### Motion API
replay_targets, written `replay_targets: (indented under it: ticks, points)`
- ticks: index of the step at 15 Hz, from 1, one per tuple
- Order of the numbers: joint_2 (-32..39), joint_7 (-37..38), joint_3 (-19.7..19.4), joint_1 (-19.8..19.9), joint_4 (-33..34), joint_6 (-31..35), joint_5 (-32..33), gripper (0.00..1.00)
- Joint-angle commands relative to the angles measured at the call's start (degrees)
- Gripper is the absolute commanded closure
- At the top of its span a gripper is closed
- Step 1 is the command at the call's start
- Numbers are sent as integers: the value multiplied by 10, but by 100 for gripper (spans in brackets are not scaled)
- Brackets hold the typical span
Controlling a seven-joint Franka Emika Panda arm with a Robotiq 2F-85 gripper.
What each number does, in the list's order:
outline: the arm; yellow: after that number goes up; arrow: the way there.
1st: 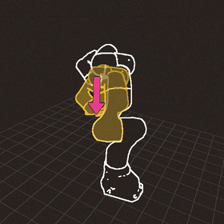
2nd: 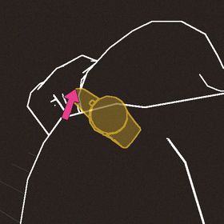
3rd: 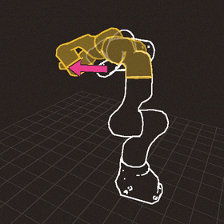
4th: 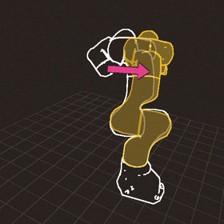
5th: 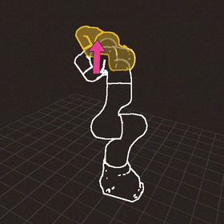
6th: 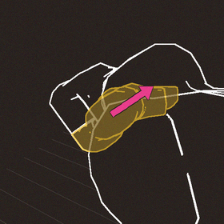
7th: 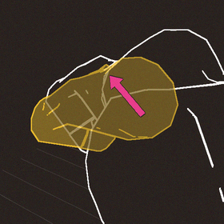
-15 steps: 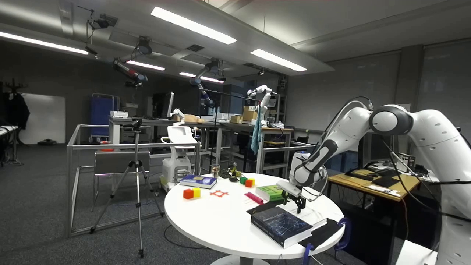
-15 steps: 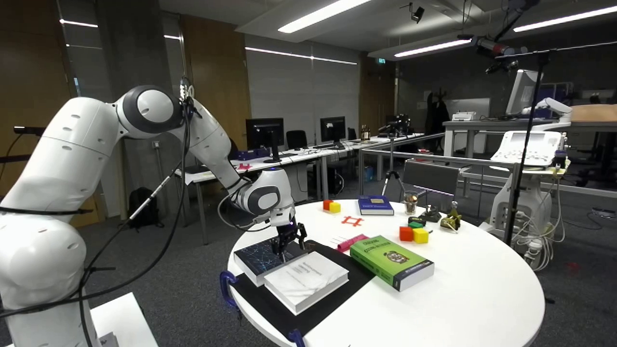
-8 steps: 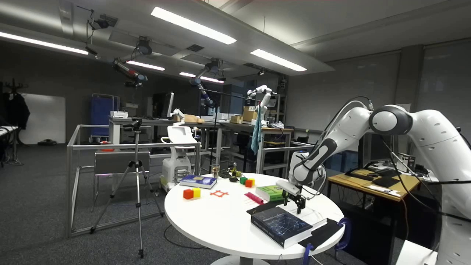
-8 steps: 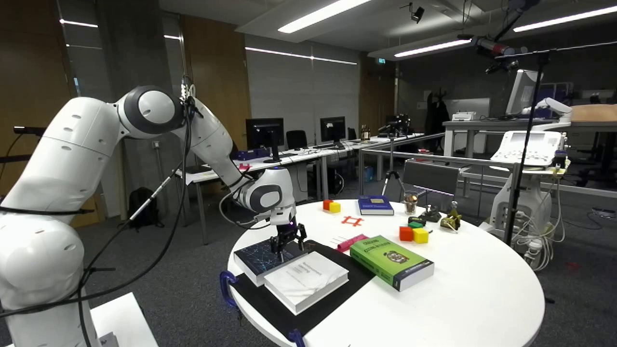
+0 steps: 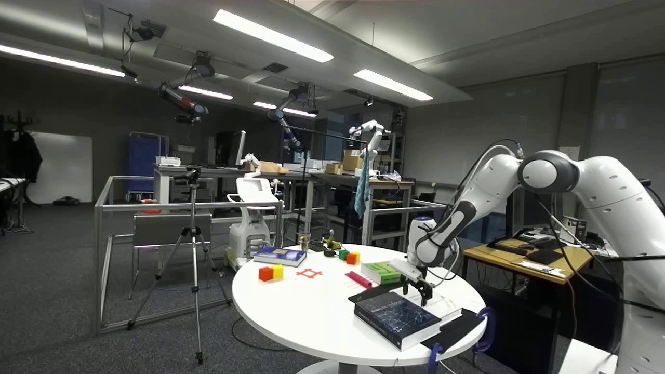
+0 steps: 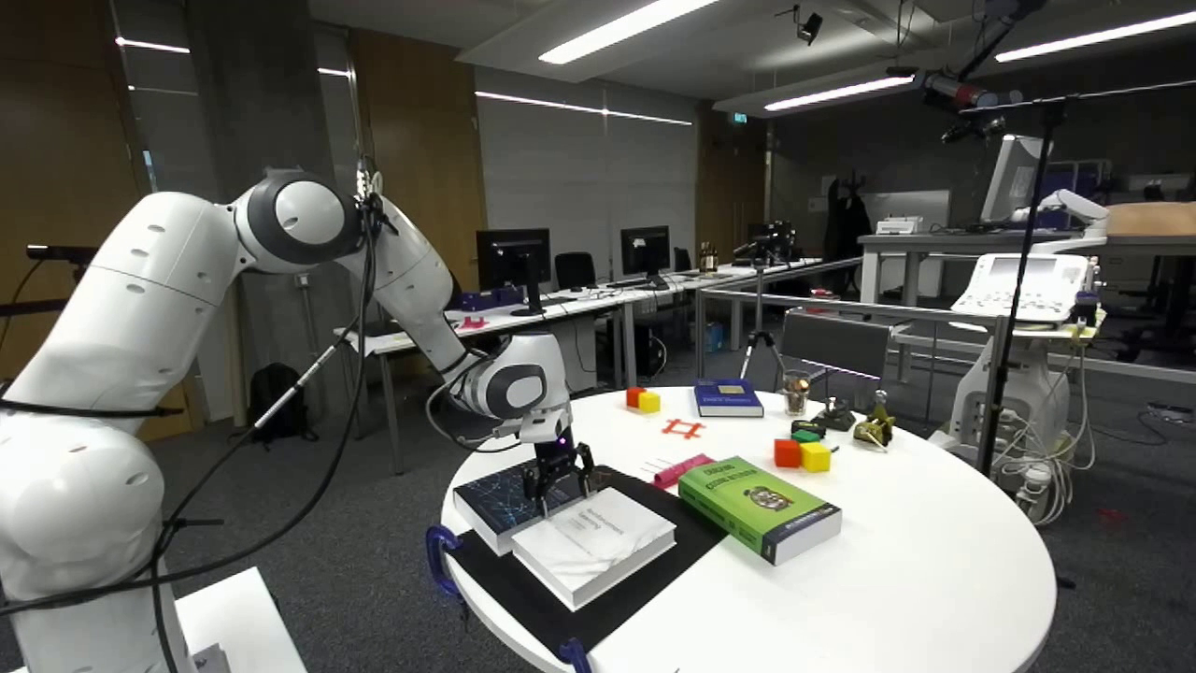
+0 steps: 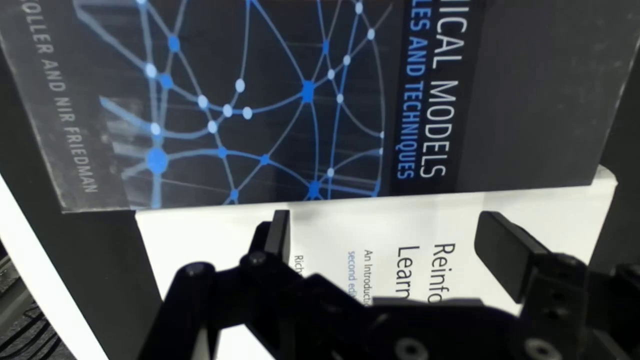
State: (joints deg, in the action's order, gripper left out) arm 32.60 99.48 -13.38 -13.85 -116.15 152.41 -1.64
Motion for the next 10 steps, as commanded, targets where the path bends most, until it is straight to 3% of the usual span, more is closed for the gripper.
replay_targets:
  ticks: [1,10]
  points:
    - [6,40,-16,-13,4,-6,37,0]
    - [9,46,1,-11,1,-8,48,0]
